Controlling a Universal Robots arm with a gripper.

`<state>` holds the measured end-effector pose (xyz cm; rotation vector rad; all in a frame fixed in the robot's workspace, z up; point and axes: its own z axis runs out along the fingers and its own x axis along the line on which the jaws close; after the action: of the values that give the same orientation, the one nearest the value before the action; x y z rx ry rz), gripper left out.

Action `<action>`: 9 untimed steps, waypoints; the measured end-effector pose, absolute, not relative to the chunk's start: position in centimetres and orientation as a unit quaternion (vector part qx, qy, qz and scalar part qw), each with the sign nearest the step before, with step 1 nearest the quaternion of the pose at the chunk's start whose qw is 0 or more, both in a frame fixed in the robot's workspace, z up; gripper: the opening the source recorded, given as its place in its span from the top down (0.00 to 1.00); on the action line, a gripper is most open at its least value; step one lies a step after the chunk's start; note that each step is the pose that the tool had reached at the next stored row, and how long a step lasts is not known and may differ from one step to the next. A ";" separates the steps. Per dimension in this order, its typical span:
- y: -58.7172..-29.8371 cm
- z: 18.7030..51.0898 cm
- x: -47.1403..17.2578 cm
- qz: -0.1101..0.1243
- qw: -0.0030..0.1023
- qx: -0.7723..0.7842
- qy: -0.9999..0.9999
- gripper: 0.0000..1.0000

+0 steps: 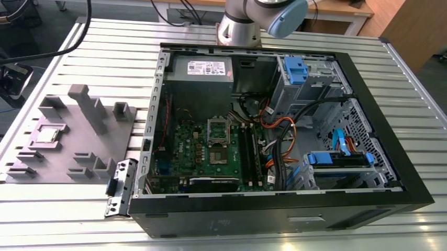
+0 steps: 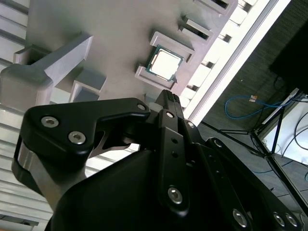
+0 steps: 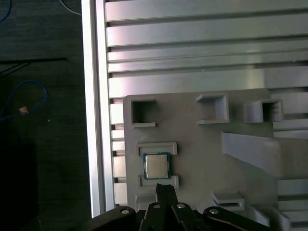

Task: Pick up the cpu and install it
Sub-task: 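Pick up the cpu and move it towards the insertion slot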

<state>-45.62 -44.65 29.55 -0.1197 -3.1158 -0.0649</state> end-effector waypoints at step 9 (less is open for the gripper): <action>-44.6 27.9 -45.6 -0.021 0.011 -0.038 -0.999 0.89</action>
<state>-45.62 -44.65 27.92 -0.1197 -3.1157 -0.0648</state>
